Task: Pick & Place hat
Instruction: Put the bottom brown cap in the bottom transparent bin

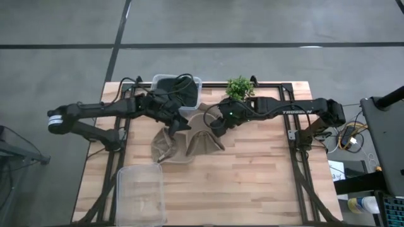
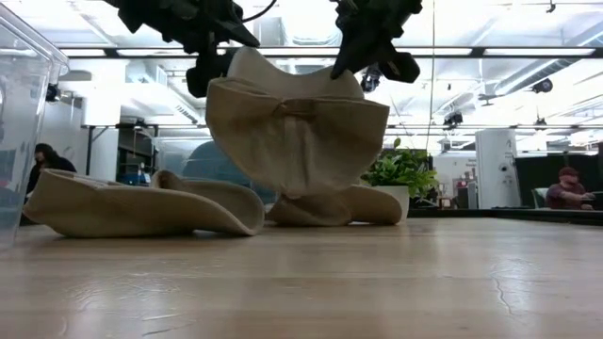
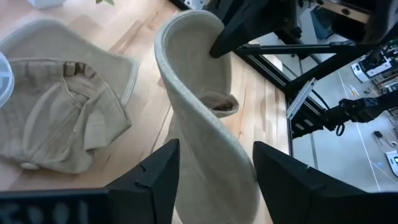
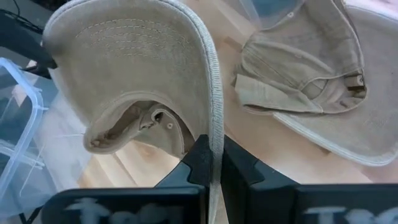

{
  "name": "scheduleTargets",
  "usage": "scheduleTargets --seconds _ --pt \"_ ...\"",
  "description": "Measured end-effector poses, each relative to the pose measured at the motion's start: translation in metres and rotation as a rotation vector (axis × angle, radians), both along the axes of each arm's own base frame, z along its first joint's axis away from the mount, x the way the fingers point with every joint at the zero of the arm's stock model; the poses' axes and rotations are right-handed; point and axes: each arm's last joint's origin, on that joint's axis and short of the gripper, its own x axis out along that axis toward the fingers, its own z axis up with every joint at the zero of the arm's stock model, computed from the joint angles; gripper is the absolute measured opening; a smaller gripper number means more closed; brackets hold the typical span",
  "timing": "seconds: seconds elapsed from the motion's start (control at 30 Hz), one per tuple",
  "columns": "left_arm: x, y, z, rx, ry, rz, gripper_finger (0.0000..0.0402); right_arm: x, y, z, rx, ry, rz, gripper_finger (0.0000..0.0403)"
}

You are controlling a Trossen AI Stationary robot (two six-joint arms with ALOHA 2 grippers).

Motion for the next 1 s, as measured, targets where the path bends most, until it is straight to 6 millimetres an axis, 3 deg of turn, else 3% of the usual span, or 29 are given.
scheduleTargets --seconds 0.1,0.37,0.5,0.7,1.0 --pt "0.003 0.001 -0.003 -0.021 0.017 0.007 0.0159 0.0 0.0 0.0 -0.007 -0.002 0.007 0.0013" --pt "0.004 0.004 -0.012 -0.028 0.078 0.064 0.0015 0.0 0.0 0.0 -0.039 0.001 0.045 0.0017" --pt "0.002 0.007 -0.009 -0.019 0.066 0.093 0.0014 0.002 0.0 0.002 -0.079 -0.016 0.092 0.0048" --pt "-0.005 0.009 0.004 -0.081 0.012 0.095 0.0007 0.0 0.006 0.006 -0.182 -0.029 0.223 0.0126" --pt "-0.022 0.01 0.042 -0.166 0.089 0.124 0.0007 -0.015 0.02 0.026 -0.361 -0.073 0.436 0.0213"
